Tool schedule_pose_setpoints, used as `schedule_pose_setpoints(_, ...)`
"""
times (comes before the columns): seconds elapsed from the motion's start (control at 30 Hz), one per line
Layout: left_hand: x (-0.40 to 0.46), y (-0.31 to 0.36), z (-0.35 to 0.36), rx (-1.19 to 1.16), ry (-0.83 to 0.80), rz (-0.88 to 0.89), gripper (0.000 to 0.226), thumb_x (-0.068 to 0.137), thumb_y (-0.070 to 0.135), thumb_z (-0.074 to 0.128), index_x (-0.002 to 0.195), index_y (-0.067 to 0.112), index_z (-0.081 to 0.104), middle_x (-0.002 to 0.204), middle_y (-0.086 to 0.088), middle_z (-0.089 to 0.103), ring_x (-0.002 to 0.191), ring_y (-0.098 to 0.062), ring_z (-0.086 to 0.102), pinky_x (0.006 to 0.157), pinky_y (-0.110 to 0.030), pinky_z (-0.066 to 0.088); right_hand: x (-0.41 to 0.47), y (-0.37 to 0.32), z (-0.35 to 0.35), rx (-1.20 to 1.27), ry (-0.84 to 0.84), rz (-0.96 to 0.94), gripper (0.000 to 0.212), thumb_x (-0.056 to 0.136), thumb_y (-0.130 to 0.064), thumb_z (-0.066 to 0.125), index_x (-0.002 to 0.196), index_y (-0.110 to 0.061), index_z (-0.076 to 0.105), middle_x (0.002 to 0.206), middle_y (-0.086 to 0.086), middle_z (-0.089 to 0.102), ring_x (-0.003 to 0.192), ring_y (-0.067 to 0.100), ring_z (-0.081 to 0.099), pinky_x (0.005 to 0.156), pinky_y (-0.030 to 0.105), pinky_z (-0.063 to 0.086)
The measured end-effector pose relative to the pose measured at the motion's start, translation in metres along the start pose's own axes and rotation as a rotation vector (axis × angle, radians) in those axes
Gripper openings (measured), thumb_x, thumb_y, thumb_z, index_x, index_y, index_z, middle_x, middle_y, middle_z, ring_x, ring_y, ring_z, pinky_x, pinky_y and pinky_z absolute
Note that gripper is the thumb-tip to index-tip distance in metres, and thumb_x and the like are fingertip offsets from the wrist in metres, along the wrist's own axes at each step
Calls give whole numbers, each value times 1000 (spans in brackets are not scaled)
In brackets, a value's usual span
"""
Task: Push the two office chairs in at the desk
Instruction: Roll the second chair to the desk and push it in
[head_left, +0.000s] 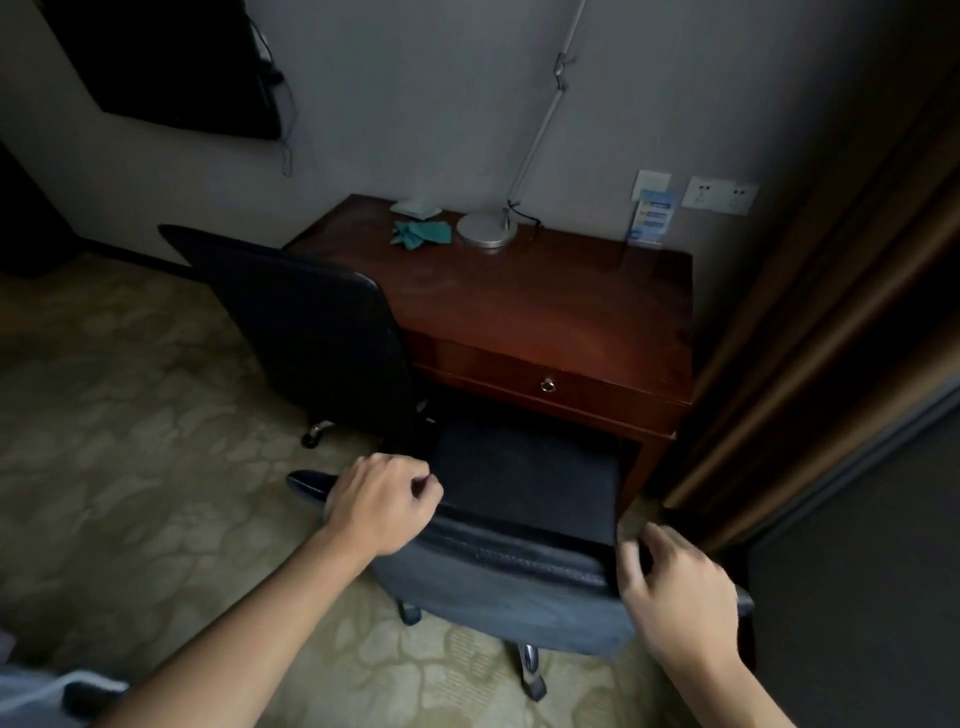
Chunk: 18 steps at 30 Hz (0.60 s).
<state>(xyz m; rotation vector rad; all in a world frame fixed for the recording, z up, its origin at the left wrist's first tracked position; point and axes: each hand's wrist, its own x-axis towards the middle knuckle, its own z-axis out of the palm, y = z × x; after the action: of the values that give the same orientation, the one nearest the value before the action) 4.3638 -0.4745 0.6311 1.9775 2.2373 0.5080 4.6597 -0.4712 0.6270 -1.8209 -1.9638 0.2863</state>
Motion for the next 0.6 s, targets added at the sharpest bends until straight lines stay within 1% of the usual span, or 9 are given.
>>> schedule_pose_setpoints(0.07,5,-9,-1,0,5,72,40,80,41,45,50,20,31,47,2,39,53,-25,57,50,-30,30,-8,-12,2,-19,-27,44,32,73,-10,73,60,-22,47,63,7,61,61,37,64,52,33,38)
schedule_pose_setpoints(0.13,11,-10,0,-24,34,127,37,80,40,48,52,22,32,52,3,49,52,-23,56,49,-28,28,-8,-17,3,-70,-3,76,20,68,-7,77,64,-16,60,66,9,64,61,38,65,51,34,43)
schedule_pose_setpoints(0.17,15,-9,1,-43,48,145,35,81,40,49,53,23,34,55,3,53,53,-23,57,48,-28,28,-2,-17,2,-100,5,76,16,68,-8,76,66,-15,62,67,9,64,62,37,66,52,33,42)
schedule_pose_setpoints(0.23,27,-6,3,-78,84,172,33,81,37,50,55,22,37,59,1,58,55,-26,59,46,-30,35,15,-15,1,-158,-11,93,13,75,-16,70,67,-18,60,69,6,63,67,36,65,54,33,37)
schedule_pose_setpoints(0.3,36,-5,2,-90,121,176,31,80,35,50,55,19,39,60,-2,60,55,-29,59,46,-34,42,28,-13,2,-169,-2,83,10,78,-19,63,69,-16,61,71,6,64,67,36,64,54,34,37)
schedule_pose_setpoints(0.37,45,-7,4,-97,143,188,31,80,33,50,54,17,40,58,-3,58,53,-29,58,45,-32,40,37,-14,6,-167,21,60,16,80,-24,55,67,-16,60,68,4,62,65,36,63,53,34,40)
schedule_pose_setpoints(0.47,57,-15,4,-91,168,203,32,80,33,47,53,16,42,54,-1,55,49,-26,56,44,-29,34,49,-17,14,-160,50,9,26,78,-34,41,63,-17,55,63,0,58,60,31,61,48,32,39)
schedule_pose_setpoints(0.6,78,-22,3,-61,152,200,32,79,34,47,52,19,39,53,1,55,49,-23,56,46,-28,31,68,-20,24,-136,86,-27,27,78,-35,38,61,-18,50,60,0,55,55,28,58,45,30,36)
